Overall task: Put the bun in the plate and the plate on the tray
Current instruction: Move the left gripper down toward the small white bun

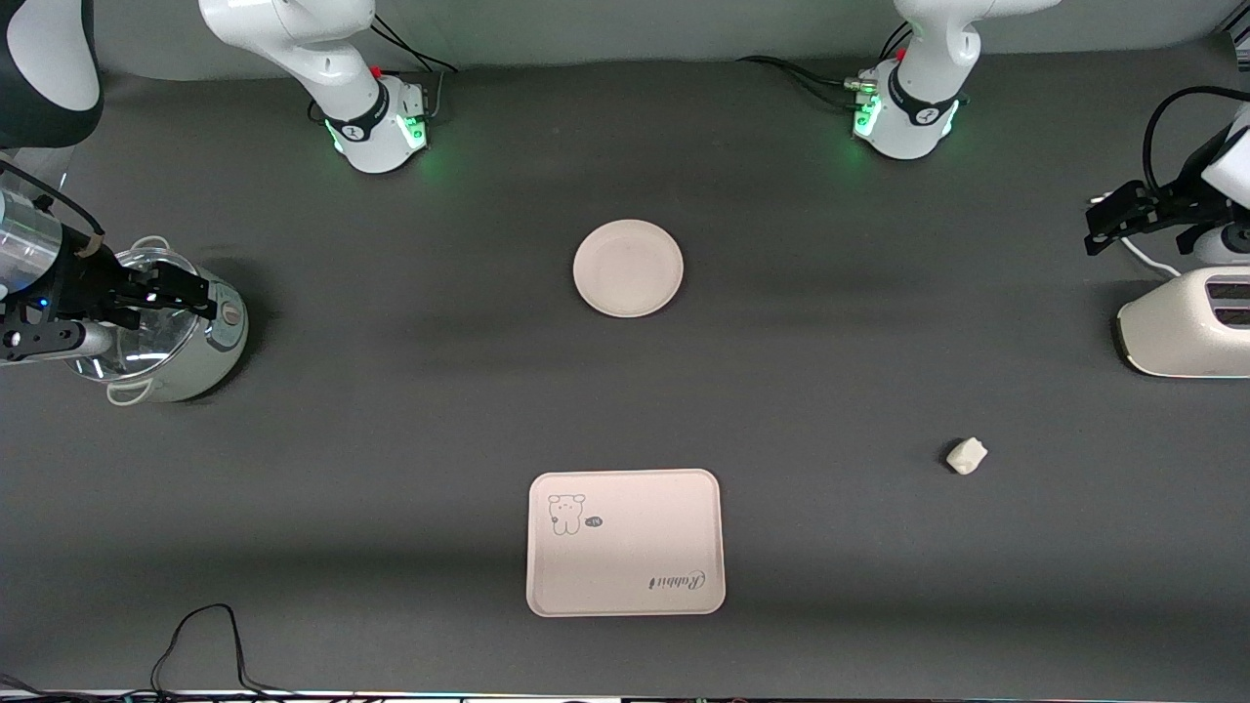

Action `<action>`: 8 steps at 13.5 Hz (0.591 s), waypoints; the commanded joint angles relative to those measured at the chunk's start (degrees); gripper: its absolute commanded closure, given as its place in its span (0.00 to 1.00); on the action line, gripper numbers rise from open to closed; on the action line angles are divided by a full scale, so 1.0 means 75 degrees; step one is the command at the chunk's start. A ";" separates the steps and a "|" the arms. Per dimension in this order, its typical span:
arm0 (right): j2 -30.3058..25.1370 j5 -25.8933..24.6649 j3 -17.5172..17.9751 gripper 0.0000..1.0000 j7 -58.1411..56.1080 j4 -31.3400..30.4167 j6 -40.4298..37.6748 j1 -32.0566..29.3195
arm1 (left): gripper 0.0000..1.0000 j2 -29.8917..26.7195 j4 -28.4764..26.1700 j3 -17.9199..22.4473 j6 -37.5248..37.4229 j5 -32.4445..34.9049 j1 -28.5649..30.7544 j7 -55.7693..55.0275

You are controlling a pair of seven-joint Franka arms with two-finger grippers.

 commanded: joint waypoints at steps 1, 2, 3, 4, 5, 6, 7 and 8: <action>-0.0015 0.0053 -0.0006 0.00 0.0072 0.0084 -0.0101 -0.0008 | 0.00 0.0187 0.0203 -0.0007 -0.0118 -0.0067 0.0047 0.0160; -0.0003 0.0042 -0.0006 0.00 0.0072 0.0096 -0.0101 -0.0008 | 0.00 0.0292 0.0203 -0.0007 -0.0050 -0.0056 0.0047 0.0160; 0.0009 0.0041 -0.0006 0.00 0.0060 0.0084 -0.0101 -0.0019 | 0.00 0.0467 0.0203 -0.0007 0.0079 -0.0055 0.0047 0.0172; 0.0020 0.0041 -0.0006 0.00 0.0072 0.0084 -0.0101 -0.0020 | 0.00 0.0747 0.0180 -0.0007 0.0440 -0.0044 0.0047 0.0172; 0.0044 0.0041 0.0006 0.00 0.0072 0.0084 -0.0090 -0.0008 | 0.00 0.1179 0.0168 -0.0007 0.0931 -0.0009 0.0047 0.0172; 0.0056 0.0030 0.0006 0.00 0.0072 0.0084 -0.0078 -0.0008 | 0.00 0.1705 0.0168 -0.0007 0.1481 0.0073 0.0047 0.0172; 0.0067 0.0030 0.0006 0.00 0.0072 0.0084 -0.0043 -0.0008 | 0.00 0.2267 0.0156 -0.0007 0.2066 0.0108 0.0036 0.0160; 0.0079 0.0041 0.0006 0.00 0.0049 0.0107 -0.0020 -0.0019 | 0.00 0.2760 0.0098 -0.0007 0.2641 0.0143 0.0024 0.0149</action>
